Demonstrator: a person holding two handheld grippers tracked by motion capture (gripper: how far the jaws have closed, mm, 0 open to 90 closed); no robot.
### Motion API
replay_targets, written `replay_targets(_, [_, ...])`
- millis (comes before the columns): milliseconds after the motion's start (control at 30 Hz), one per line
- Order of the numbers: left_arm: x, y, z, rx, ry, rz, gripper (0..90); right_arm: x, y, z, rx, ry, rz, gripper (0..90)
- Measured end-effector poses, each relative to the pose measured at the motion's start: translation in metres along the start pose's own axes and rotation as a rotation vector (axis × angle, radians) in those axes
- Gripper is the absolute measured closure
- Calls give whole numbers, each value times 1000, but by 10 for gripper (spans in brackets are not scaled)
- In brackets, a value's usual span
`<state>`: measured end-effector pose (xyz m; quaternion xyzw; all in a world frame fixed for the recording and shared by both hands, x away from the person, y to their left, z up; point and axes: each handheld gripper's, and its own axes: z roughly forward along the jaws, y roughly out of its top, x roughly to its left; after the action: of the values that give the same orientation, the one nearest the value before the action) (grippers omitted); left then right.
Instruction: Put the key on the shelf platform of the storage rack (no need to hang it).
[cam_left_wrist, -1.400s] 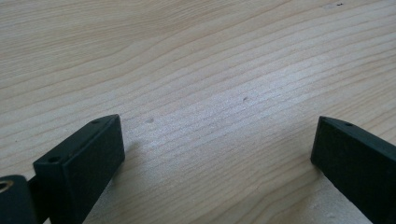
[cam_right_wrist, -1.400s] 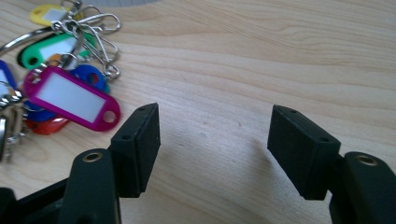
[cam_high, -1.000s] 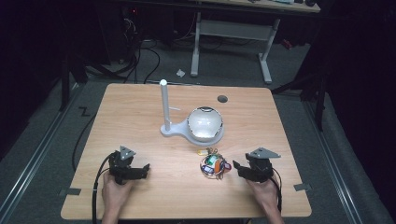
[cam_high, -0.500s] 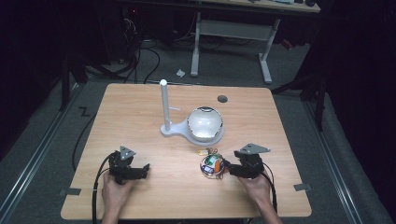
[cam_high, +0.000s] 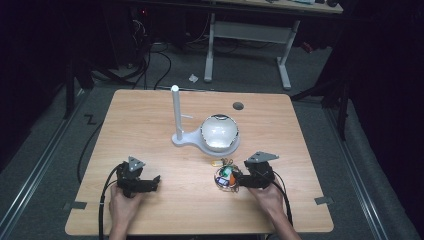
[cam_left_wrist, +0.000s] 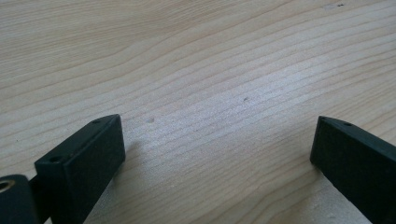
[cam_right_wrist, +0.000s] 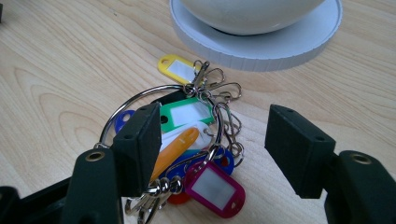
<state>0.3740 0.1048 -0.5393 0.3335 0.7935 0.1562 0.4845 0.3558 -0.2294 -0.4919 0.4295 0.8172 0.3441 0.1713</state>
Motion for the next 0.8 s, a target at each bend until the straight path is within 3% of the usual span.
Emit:
replay_targets(333, [0, 0, 0, -2, 1, -2, 36, -2, 1, 17, 46, 14, 18, 335])
replay_targets(800, [0, 0, 0, -9, 4, -6, 45, 3, -4, 27, 92, 6, -7, 308])
